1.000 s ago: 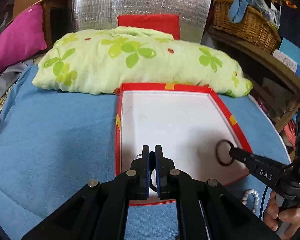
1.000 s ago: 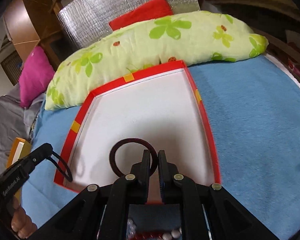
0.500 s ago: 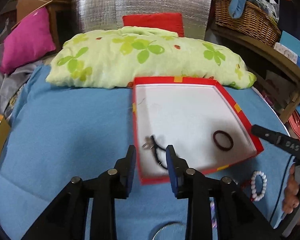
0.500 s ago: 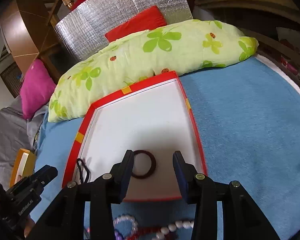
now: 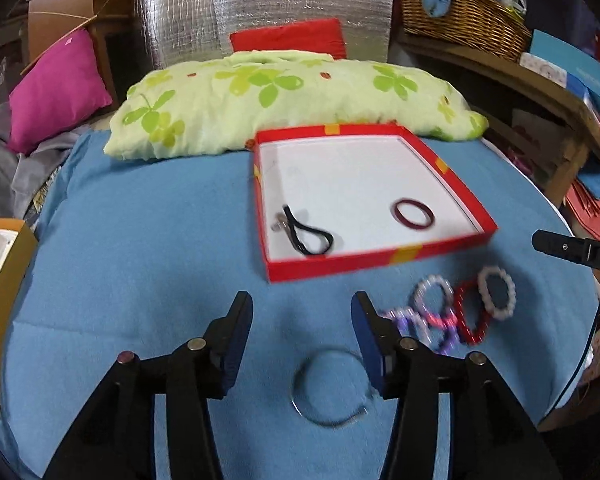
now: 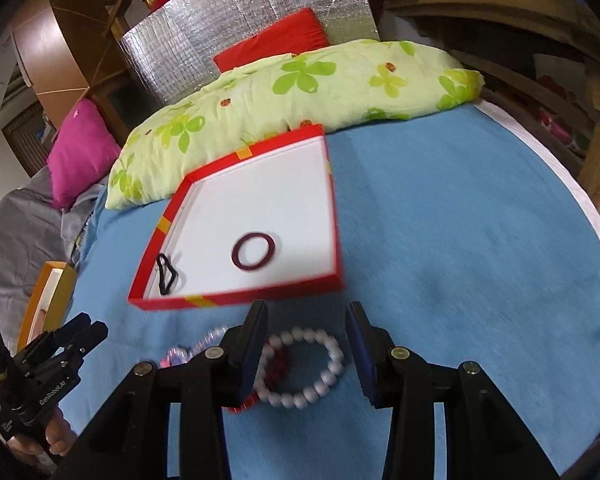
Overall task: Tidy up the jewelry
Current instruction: 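Move both tools back to the bead bracelets beside the box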
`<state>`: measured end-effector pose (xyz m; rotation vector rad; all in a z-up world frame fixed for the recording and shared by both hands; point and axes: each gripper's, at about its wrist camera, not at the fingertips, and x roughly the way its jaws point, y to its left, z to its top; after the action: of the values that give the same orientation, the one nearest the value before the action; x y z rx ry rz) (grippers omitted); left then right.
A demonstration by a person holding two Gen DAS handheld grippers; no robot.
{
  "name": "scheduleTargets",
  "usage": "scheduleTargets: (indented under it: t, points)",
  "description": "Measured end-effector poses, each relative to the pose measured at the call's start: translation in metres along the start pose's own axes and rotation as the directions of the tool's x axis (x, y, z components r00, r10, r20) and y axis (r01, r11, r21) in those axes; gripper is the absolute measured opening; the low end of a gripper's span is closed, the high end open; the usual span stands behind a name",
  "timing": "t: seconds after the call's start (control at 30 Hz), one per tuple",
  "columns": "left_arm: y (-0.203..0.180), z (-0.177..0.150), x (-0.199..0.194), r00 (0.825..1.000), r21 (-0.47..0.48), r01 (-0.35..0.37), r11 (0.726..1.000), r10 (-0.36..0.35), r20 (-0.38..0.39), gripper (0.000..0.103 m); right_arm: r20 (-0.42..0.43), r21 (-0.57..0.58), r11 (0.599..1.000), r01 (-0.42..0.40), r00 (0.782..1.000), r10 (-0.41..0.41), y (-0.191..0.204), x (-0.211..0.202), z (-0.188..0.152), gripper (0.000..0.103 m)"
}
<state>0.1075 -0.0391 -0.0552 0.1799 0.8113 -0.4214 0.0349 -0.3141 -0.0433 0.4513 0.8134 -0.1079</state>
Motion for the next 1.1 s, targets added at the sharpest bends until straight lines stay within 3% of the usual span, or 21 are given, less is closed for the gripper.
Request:
scheduleTargets:
  t: [0.33, 0.7, 0.9, 1.1]
  points:
    - [-0.028, -0.026, 0.007, 0.997, 0.079, 0.056, 0.995, -0.051, -0.059, 0.056, -0.101, 0.028, 0.998, 0.053, 0.994, -0.050, -0.017, 0.007, -0.022, 0.044]
    - [-0.045, -0.023, 0.039, 0.976, 0.050, 0.157, 0.986, -0.147, -0.159, 0.057, -0.183, 0.038, 0.991, 0.128, 0.976, -0.119, -0.019, 0.042, -0.019, 0.044]
    - [-0.055, -0.021, 0.044, 0.969, 0.058, 0.185, 0.981, -0.173, -0.174, 0.061, -0.189, 0.013, 0.989, 0.149, 0.971, -0.144, -0.014, 0.051, -0.017, 0.044]
    - [-0.060, -0.020, 0.051, 0.968, 0.057, 0.182, 0.982, -0.169, -0.185, 0.061, -0.185, -0.034, 0.987, 0.157, 0.970, -0.160, -0.005, 0.058, -0.017, 0.026]
